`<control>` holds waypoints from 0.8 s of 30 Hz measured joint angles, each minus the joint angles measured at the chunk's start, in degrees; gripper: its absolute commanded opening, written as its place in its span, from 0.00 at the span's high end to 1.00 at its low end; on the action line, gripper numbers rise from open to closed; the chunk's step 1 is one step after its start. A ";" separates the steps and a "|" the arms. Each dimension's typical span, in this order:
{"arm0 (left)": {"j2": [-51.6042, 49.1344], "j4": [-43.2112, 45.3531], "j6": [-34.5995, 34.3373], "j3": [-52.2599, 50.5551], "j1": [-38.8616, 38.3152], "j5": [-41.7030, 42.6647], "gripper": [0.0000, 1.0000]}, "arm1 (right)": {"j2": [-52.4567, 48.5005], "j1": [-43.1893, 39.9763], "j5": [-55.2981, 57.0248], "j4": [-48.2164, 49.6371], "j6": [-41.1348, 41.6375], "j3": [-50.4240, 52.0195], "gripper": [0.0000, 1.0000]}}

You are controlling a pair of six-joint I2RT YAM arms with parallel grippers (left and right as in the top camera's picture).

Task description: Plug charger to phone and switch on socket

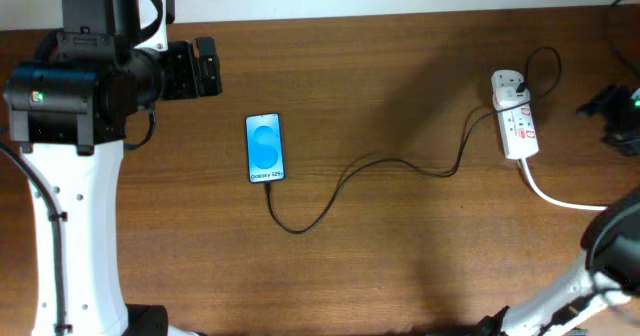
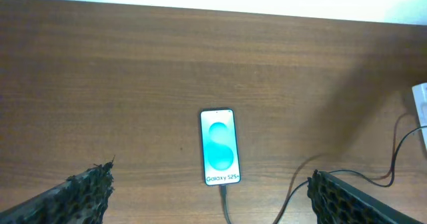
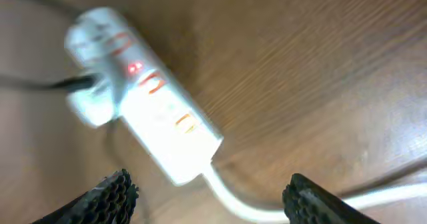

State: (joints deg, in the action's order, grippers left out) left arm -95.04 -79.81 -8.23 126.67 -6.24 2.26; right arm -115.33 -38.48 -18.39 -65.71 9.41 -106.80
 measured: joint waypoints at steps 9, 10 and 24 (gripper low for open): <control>0.00 0.02 0.00 0.00 0.00 0.00 0.01 | 41.75 21.88 -10.23 -9.29 -10.84 -0.96 0.02; 0.00 0.04 0.00 0.00 0.00 0.00 0.01 | 44.30 24.39 -10.14 -10.49 -11.34 -1.01 0.02; 0.00 -0.13 0.00 0.00 0.00 0.02 0.01 | 42.32 30.62 -7.82 -12.09 -16.79 3.45 0.02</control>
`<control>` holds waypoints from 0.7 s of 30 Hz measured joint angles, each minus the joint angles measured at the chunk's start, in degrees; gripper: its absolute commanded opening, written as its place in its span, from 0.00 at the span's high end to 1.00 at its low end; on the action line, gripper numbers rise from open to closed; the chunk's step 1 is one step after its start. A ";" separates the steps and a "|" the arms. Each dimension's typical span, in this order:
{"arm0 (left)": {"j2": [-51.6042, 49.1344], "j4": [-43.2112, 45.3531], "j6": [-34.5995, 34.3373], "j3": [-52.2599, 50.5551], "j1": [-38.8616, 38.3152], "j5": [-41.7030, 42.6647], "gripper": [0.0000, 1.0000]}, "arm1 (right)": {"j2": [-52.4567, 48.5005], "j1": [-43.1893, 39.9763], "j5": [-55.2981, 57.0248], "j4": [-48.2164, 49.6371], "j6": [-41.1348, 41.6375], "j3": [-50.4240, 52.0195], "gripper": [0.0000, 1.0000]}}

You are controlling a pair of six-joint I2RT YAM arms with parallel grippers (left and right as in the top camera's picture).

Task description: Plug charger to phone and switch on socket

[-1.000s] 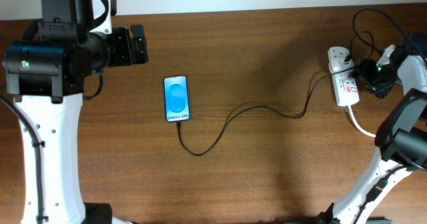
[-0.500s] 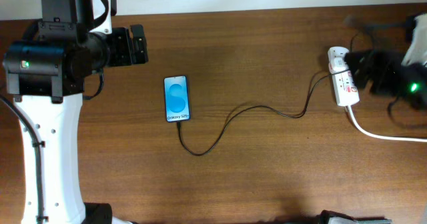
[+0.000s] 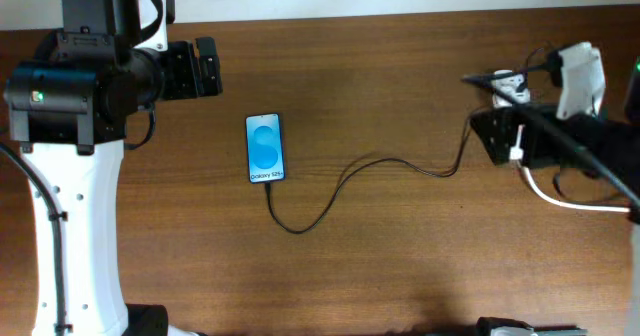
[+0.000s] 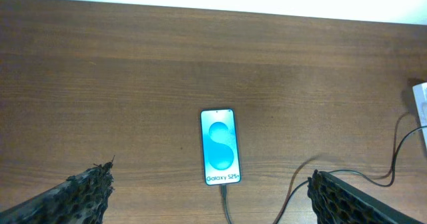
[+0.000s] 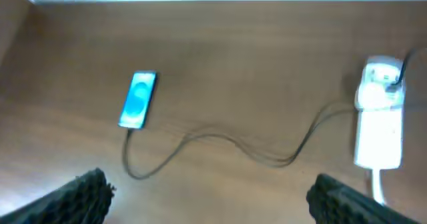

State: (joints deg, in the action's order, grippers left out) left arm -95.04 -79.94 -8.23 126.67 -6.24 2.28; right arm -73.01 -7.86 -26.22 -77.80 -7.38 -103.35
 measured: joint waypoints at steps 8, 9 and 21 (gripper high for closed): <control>0.00 0.11 0.00 0.09 0.00 -0.42 0.01 | 40.28 5.99 4.76 61.31 -6.75 58.99 0.02; 0.02 0.17 0.00 0.11 0.00 -0.42 0.01 | 43.63 5.99 4.79 63.84 -6.80 64.54 0.02; 0.00 0.00 0.00 0.11 0.00 -0.39 0.01 | 72.11 8.76 6.95 80.08 -6.82 102.64 0.02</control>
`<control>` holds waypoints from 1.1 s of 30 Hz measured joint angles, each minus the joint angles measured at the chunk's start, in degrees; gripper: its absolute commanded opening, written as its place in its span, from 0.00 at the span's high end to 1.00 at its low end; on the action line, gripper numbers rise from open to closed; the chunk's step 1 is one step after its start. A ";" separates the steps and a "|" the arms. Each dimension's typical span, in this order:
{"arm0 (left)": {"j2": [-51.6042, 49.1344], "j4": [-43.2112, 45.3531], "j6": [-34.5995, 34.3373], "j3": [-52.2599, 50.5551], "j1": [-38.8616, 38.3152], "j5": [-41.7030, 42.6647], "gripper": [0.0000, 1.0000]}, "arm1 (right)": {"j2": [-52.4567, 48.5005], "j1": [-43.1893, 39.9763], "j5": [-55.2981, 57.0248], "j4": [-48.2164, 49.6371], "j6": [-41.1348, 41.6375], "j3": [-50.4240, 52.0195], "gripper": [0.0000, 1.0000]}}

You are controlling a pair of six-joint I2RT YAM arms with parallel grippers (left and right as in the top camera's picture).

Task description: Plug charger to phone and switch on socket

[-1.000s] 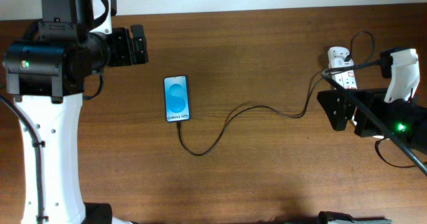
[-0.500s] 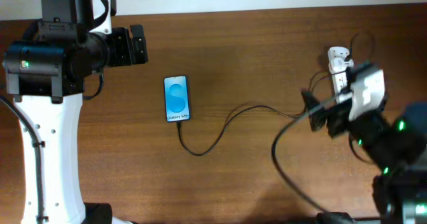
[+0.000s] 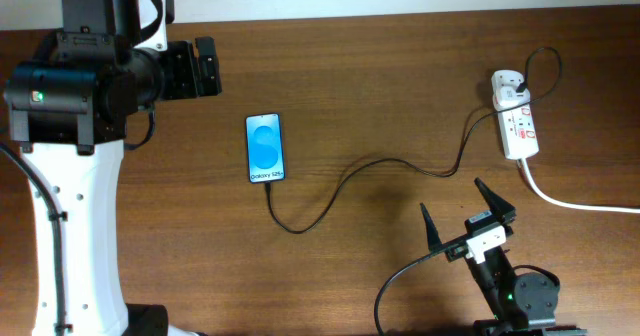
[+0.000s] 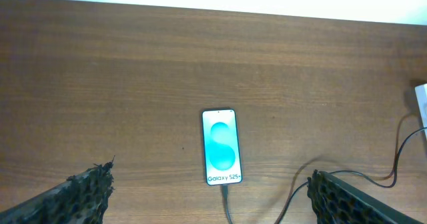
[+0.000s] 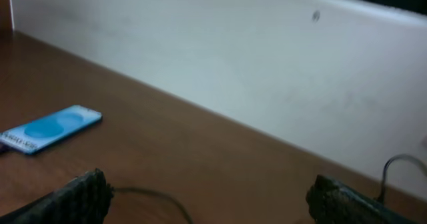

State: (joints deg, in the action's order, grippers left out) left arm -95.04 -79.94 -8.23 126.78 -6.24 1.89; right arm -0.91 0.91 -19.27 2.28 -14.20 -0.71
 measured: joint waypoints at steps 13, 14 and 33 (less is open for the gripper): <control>0.00 0.00 0.00 0.00 0.00 0.00 0.01 | 0.11 0.00 0.42 -4.85 0.02 0.09 0.02; 0.00 0.00 0.00 0.00 0.00 0.00 0.01 | 0.11 0.00 0.42 -4.85 0.02 0.09 0.02; 32.11 14.91 0.02 -36.72 0.02 -4.90 0.01 | 0.22 0.04 0.44 -4.87 0.00 0.09 0.02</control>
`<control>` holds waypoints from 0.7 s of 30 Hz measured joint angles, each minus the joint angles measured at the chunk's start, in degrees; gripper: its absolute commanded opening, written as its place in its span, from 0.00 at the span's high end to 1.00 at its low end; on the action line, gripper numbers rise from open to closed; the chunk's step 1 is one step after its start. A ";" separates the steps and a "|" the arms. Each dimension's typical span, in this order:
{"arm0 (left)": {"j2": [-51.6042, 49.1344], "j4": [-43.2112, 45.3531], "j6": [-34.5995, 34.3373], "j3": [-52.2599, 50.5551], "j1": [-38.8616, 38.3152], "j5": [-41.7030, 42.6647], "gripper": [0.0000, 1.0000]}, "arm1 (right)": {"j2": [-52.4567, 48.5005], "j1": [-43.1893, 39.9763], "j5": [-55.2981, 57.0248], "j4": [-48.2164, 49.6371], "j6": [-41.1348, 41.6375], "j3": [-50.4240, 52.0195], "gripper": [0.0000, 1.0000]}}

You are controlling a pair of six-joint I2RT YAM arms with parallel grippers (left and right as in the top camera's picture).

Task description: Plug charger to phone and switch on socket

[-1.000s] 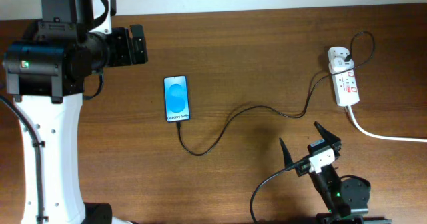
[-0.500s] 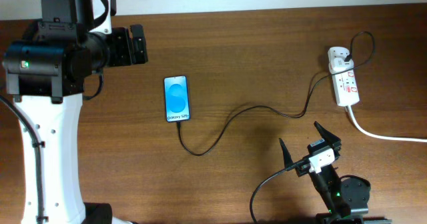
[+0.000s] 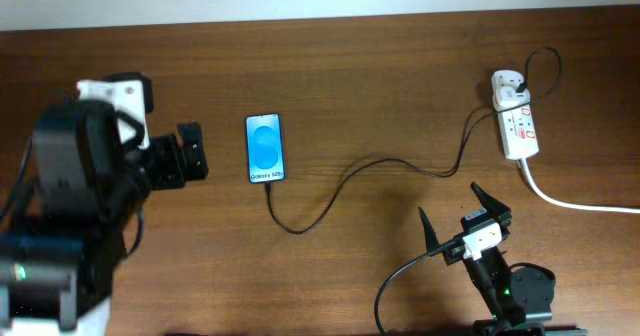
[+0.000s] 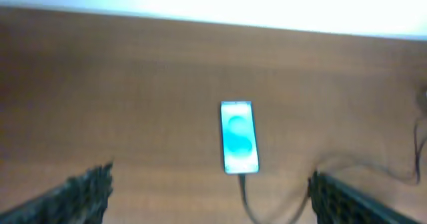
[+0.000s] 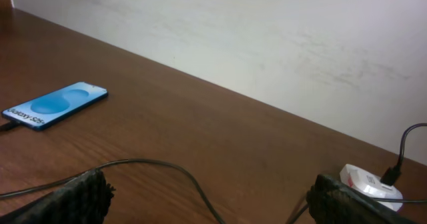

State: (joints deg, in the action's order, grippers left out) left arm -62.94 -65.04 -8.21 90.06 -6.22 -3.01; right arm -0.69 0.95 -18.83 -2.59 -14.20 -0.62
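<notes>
The phone (image 3: 265, 147) lies face up with a lit blue screen, also in the left wrist view (image 4: 239, 137) and the right wrist view (image 5: 55, 106). A black charger cable (image 3: 340, 181) meets its near end and runs right to the plug on the white socket strip (image 3: 515, 116). My left gripper (image 3: 192, 153) is open, just left of the phone, with nothing between its fingers (image 4: 87, 191). My right gripper (image 3: 458, 216) stands open low at the table's front, clear of the cable (image 5: 167, 167) and the socket strip (image 5: 370, 181).
A thick white cord (image 3: 575, 204) leaves the strip's near end and runs off the right edge. A pale wall (image 5: 267, 31) borders the table's far side. Bare wood (image 3: 380, 66) lies between phone and strip.
My left arm has moved from the back left toward the front, and its gripper now sits beside the phone; its wrist view is blurred. The right gripper, phone and cable are unchanged.
My right gripper was open close over the socket strip, where a red light showed. It then was higher above the strip, then down at the table's front, where it remains. The left arm stayed at the back left until now. The phone stayed put.
</notes>
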 measured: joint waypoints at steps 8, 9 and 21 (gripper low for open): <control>31.21 37.51 3.82 -39.56 0.00 -5.44 0.01 | 0.00 0.02 -0.02 0.00 0.02 0.00 0.02; 33.51 43.10 6.23 -44.17 0.00 -5.57 0.01 | 0.00 0.02 0.00 0.00 0.02 0.00 0.02; 60.00 68.70 15.74 -85.57 4.33 -5.81 0.01 | 0.02 0.02 0.00 0.02 0.02 0.00 0.02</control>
State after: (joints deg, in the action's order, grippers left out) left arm -2.94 3.66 7.53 4.49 -1.89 -8.82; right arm -0.67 0.97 -18.83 -2.57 -14.17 -0.62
